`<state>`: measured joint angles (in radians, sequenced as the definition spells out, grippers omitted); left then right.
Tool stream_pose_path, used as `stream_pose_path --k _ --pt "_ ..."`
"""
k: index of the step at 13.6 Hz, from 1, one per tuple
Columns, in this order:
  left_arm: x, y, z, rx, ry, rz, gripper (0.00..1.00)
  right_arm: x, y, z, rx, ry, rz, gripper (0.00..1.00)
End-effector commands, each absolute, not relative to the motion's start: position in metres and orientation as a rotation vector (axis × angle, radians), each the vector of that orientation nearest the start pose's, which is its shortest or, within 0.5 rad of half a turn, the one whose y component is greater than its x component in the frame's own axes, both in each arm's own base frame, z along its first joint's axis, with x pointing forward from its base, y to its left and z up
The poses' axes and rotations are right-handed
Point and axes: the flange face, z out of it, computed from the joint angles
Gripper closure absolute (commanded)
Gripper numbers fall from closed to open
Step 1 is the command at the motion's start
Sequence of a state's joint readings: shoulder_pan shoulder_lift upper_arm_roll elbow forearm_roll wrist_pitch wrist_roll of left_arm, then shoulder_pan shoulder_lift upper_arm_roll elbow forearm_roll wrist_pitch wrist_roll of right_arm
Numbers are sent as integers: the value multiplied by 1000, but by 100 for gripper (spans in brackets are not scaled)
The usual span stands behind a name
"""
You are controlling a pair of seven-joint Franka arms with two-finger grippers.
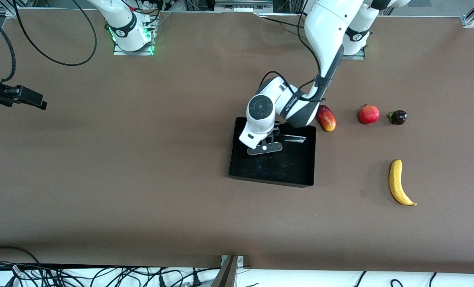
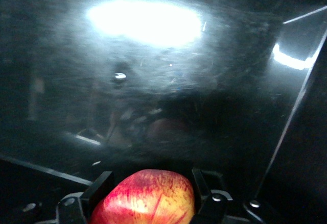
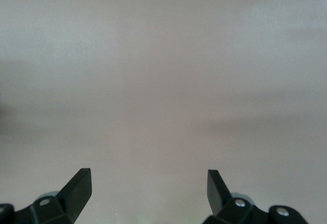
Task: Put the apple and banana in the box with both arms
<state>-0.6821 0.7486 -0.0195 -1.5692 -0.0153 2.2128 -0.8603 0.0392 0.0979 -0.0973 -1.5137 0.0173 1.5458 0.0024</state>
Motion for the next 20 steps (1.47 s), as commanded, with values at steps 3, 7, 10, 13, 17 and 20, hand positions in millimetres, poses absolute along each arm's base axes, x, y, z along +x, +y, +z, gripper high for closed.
stream_pose_path --k 3,7,10,13,17,20 --pt "525 -454 170 -3082 -287 146 92 553 -38 599 -3134 0 57 0" --pt "526 -454 168 -3073 -271 142 18 551 -28 602 -3149 -36 115 0" --pt "531 -449 193 -3038 -375 160 0 548 -24 604 -3152 -31 127 0" --pt "569 -425 249 -3001 -459 176 0 548 -14 607 -3166 -61 109 0" --pt "633 -316 330 -2989 -510 213 0 545 -16 604 -3152 -55 154 0" --pt "680 -179 338 -3007 -363 249 0 547 -16 604 -3159 -55 140 0"
